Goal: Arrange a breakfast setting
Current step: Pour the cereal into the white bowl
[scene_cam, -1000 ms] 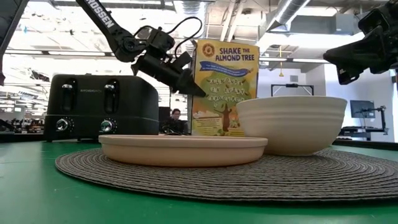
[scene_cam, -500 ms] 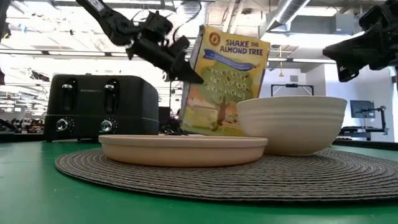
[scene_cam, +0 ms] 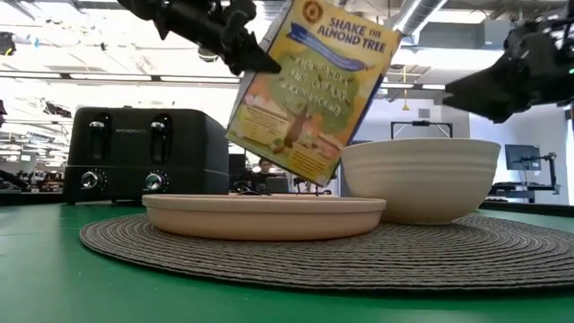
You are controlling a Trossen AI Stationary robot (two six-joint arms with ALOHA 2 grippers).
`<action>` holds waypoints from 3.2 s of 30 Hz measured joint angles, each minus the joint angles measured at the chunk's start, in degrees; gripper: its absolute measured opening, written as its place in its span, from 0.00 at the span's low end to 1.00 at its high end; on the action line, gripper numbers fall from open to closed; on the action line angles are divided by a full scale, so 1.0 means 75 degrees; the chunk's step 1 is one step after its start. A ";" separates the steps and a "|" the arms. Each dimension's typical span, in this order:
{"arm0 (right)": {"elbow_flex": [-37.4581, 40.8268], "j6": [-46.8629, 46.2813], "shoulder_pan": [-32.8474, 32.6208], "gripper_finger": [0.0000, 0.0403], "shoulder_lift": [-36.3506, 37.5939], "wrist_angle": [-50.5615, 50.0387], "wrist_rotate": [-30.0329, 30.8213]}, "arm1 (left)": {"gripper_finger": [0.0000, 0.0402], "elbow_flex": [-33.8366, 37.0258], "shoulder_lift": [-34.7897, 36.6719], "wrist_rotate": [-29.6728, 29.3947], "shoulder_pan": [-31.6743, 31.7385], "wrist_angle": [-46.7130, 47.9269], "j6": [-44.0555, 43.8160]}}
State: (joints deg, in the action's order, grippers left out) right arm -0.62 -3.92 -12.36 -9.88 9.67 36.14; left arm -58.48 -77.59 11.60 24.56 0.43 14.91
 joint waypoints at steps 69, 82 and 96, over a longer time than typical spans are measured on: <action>-0.2751 0.2201 0.3019 0.05 -0.6180 0.4204 -0.4593 | 0.31 -0.0023 0.0993 -0.0321 -0.0928 0.0693 -0.0817; -0.2748 0.2141 0.2947 0.05 -0.4590 0.3989 -0.4883 | 0.48 0.1928 0.1915 -0.0248 -0.0978 -0.1209 -0.1628; -0.2751 0.2194 0.2952 0.05 -0.4531 0.4716 -0.5442 | 0.51 0.2200 0.1906 -0.0255 -0.0992 -0.2498 -0.2208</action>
State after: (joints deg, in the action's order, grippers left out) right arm -21.26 12.53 9.78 -43.86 45.04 -4.67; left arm -41.98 -63.29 9.69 17.12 -18.31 -1.65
